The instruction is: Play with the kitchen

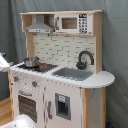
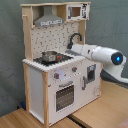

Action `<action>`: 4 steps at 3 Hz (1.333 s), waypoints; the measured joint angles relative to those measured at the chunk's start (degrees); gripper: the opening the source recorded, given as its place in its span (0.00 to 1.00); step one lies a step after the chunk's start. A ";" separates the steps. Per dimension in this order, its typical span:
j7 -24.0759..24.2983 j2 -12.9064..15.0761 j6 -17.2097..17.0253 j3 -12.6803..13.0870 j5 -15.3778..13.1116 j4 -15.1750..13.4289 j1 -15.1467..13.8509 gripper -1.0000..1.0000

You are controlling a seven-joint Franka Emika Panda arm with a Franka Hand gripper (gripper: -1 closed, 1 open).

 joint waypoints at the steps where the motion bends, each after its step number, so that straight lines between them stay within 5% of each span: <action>1: 0.68 3.38 -2.76 -3.34 2.41 2.96 -2.12 1.00; 4: 7.56 11.41 -10.29 -2.42 4.36 14.07 -10.10 1.00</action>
